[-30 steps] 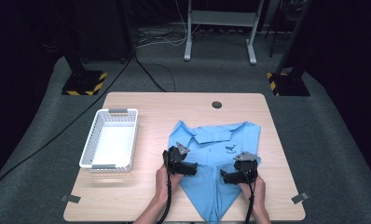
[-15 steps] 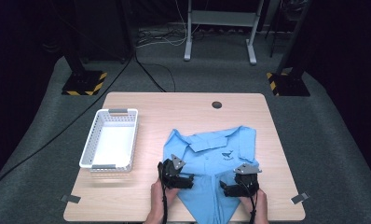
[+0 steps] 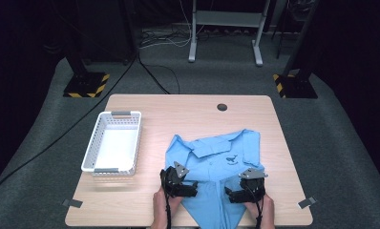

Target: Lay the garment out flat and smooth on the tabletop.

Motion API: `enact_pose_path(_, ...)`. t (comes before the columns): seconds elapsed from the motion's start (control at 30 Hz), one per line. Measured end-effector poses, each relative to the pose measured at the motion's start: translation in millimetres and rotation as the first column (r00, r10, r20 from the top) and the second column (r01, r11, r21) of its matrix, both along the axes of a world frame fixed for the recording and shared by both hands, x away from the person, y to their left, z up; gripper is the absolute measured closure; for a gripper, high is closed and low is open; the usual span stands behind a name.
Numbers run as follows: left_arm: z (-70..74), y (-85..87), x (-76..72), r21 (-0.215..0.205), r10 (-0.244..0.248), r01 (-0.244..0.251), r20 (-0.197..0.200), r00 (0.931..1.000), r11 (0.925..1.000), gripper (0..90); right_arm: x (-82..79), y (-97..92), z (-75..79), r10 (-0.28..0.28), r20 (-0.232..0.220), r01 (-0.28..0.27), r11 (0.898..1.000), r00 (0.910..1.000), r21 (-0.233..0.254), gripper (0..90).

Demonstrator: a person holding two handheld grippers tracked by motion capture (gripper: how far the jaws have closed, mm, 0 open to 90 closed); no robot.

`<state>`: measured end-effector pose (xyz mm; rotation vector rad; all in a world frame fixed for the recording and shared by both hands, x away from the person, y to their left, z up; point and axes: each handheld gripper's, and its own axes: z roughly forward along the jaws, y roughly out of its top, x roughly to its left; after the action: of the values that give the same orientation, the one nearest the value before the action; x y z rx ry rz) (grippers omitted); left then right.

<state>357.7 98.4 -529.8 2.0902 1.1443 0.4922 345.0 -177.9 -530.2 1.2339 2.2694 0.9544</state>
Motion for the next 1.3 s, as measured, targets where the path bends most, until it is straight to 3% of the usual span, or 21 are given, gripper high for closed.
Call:
enact_pose_path(0.13, 0.0, -0.1, 0.2, -0.001, 0.003, -0.003, 0.0, 1.0, 1.0, 4.8, 2.2, 0.1, 0.1, -0.001, -0.001, 0.001, 1.0, 1.0, 0.002, 0.0)
enact_pose_path(0.27, 2.4, -2.2, -1.0, 0.048, 0.011, -0.014, 0.053, 0.9985, 0.9988, 4.8, 9.2, -1.4, 0.2, 0.019, -0.004, -0.019, 1.0, 0.9998, 0.004, 0.0)
enact_pose_path(0.3, 4.3, -2.1, 1.3, 0.033, 0.014, -0.016, 0.056, 0.9983, 0.9993, 4.9, 12.1, -2.5, 0.3, 0.021, -0.006, -0.021, 1.0, 0.9998, 0.005, 0.0)
enact_pose_path(0.33, 6.9, -2.2, 4.9, 0.014, 0.016, -0.017, 0.054, 0.9984, 0.9998, 4.7, 14.8, -3.5, 0.2, 0.019, -0.007, -0.019, 1.0, 0.9998, 0.006, 0.0)
enact_pose_path(0.43, 17.1, -5.8, 20.7, 0.025, 0.019, -0.02, 0.056, 0.9983, 0.9995, 4.8, 19.9, -4.5, 0.3, 0.015, -0.008, -0.015, 1.0, 0.9999, 0.007, 0.0)
enact_pose_path(0.53, 21.0, -10.7, 41.7, 0.067, 0.023, -0.026, 0.034, 0.9991, 0.9974, 5.1, 19.7, -4.8, 0.2, 0.012, -0.007, -0.012, 1.0, 0.9999, 0.008, 0.0)
enact_pose_path(0.67, 12.2, -14.8, 68.0, 0.134, 0.04, -0.036, -0.027, 0.9989, 0.9903, 4.9, 19.8, -5.1, 0.2, 0.011, -0.008, -0.011, 1.0, 0.9999, 0.01, 0.0)
enact_pose_path(0.8, 12.4, -18.3, 85.4, 0.133, 0.065, -0.062, -0.017, 0.9977, 0.9892, 4.5, 19.8, -5.1, 0.2, 0.009, -0.008, -0.009, 1.0, 0.9999, 0.01, 0.0)
enact_pose_path(0.87, 13.6, -22.3, 93.7, 0.126, 0.08, -0.075, -0.036, 0.9961, 0.9892, 4.4, 19.8, -5.1, 0.2, 0.009, -0.009, -0.009, 1.0, 0.9999, 0.01, 0.0)
enact_pose_path(1.03, 13.5, -31.4, 109.9, 0.102, 0.12, -0.116, -0.035, 0.9922, 0.988, 4.3, 19.7, -5.1, 0.3, 0.008, -0.008, -0.008, 1.0, 0.9999, 0.01, 0.0)
enact_pose_path(1.2, 21.0, -36.1, 124.6, 0.078, 0.149, -0.151, 0.03, 0.9884, 0.9854, 4.7, 19.7, -5.2, 0.2, 0.009, -0.009, -0.009, 1.0, 0.9999, 0.011, 0.0)
enact_pose_path(1.3, 27.1, -35.1, 137.1, 0.042, 0.17, -0.172, 0.035, 0.9848, 0.9843, 4.7, 19.7, -5.2, 0.2, 0.009, -0.008, -0.009, 1.0, 0.9999, 0.011, 0.0)
